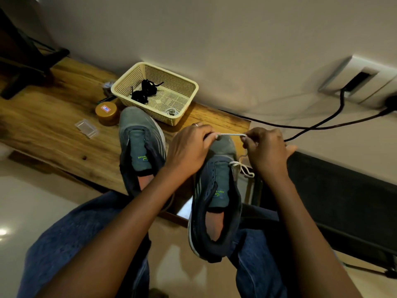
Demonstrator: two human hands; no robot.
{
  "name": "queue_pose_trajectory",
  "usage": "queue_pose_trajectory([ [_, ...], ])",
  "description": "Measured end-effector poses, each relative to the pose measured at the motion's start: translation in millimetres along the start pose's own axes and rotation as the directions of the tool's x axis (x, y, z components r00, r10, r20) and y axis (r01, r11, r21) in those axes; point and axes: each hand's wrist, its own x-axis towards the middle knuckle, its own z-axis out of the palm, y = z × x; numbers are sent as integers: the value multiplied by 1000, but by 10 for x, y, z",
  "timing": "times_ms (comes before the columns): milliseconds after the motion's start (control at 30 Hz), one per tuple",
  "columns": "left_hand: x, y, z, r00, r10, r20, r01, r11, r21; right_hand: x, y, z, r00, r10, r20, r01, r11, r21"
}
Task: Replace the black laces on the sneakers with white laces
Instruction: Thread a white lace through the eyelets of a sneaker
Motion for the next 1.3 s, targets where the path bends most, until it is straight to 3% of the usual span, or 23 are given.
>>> queue_pose_trajectory([
  [100, -53, 7, -25, 997, -78, -5, 78, 997, -26, -16, 41, 52, 994, 13, 105, -5, 997, -73],
  [267, -19, -14, -127, 973, -225, -46, 223, 974, -38, 8, 71, -18, 980, 196, 11, -192, 967, -166],
  [333, -17, -19, -135, 972, -227, -63, 225, 974, -36, 5, 67, -43, 960, 273, 59, -243, 919, -309],
  [400, -27, -37, -126, 970, -236, -65, 232, 971, -55, -18, 32, -54, 953, 267, 143, -205, 917, -342],
  [500, -45, -58, -89, 977, -208, 38, 212, 959, -189, -64, -61, -45, 948, 28, 316, -17, 999, -36],
  [567, -55, -43, -72, 982, -142, 124, 169, 955, -245, -88, -159, 6, 909, -177, 378, 98, 971, 219],
  [600, -53, -28, -72, 982, -115, 148, 151, 955, -256, -90, -186, 49, 901, -239, 361, 147, 953, 263],
  [667, -34, -24, -77, 984, -105, 142, 142, 949, -281, -68, -204, 95, 937, -236, 256, 175, 955, 239],
  [800, 26, -83, -82, 982, -178, 65, 189, 939, -287, -2, -60, 55, 995, -73, 61, 65, 990, 127],
  [900, 40, -97, -78, 981, -191, 40, 194, 943, -270, -1, -9, 57, 989, -36, 141, 20, 993, 112],
  [1067, 37, -64, -29, 980, -180, 85, 195, 952, -236, -66, -170, 59, 947, -253, 200, 218, 959, 179],
  [1300, 26, -83, -57, 969, -183, 166, 227, 926, -301, -96, -145, 67, 934, -306, 182, 237, 916, 323],
])
